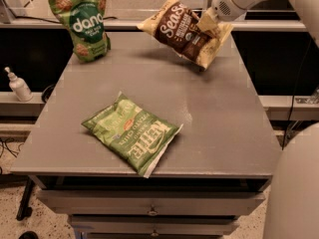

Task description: Move brown chip bag near green rice chip bag

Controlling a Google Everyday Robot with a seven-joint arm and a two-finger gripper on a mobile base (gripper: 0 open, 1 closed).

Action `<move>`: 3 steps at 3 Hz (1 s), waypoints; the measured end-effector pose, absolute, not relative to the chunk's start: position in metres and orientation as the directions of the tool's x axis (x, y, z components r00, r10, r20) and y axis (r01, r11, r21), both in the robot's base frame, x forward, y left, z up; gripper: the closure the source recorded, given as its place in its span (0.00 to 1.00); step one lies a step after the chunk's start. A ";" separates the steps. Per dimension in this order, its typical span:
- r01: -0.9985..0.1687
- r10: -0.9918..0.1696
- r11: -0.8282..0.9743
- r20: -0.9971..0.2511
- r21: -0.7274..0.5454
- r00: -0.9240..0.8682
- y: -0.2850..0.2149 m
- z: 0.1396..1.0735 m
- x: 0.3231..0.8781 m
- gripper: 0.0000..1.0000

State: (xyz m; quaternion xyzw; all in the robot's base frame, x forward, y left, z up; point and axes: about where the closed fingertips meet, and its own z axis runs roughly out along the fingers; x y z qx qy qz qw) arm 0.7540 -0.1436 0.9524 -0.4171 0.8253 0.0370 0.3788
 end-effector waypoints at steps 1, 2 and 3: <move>-0.718 -0.655 0.649 -0.665 -0.251 -0.359 -0.124 0.952 0.770 1.00; -0.706 -0.646 0.663 -0.667 -0.249 -0.371 -0.109 0.949 0.788 1.00; -0.668 -0.615 0.705 -0.675 -0.238 -0.408 -0.101 0.945 0.809 1.00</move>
Offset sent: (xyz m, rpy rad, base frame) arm 0.0563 0.0495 0.0022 0.0191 -0.0133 -0.0425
